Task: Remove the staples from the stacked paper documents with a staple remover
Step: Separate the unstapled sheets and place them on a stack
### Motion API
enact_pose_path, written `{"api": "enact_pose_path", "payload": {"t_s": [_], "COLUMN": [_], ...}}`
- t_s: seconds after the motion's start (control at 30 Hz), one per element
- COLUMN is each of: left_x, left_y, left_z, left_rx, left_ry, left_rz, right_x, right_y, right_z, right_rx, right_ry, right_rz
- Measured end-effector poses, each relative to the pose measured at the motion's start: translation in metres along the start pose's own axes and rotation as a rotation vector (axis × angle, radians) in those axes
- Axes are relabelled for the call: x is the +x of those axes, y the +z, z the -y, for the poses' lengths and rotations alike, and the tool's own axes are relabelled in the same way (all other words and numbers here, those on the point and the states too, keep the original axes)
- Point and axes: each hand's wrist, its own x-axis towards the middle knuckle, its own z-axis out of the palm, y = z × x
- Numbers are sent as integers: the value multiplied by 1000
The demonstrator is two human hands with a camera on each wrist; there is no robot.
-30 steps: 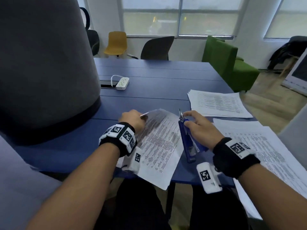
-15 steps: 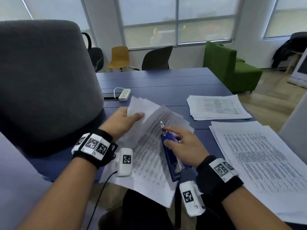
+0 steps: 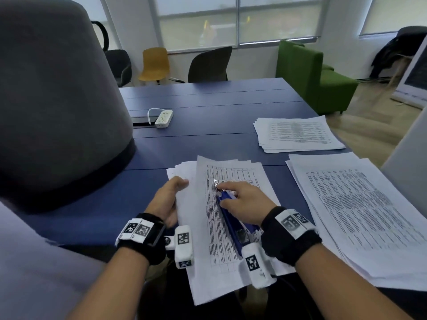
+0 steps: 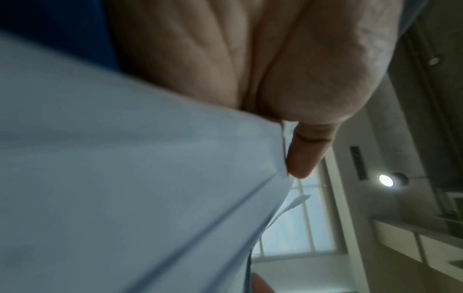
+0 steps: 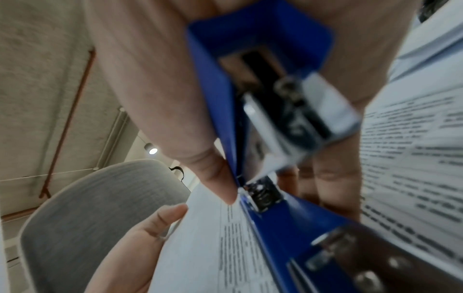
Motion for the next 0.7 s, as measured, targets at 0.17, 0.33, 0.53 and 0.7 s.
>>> {"api": "enact_pose_path", "payload": {"t_s": [0.17,0.33,0.53,0.7], "left_x": [12,24,28,26], "left_y": [-9,-14,-20,-21], "left_z": [8,16,18,21], "left_rx": [-26,-79,-88,-34], "left_ry": [-97,-104,-97,-18], "left_rz": [25,50,82,144], "right_x": [14,23,25,29], "right_y": [4,4,8,15], "right_z": [-1,-2,-4,0], "right_rx": [-52,-105,-71,-75], "right_ry": [77,66,46,2], "right_rz": [62,83,48,38]}}
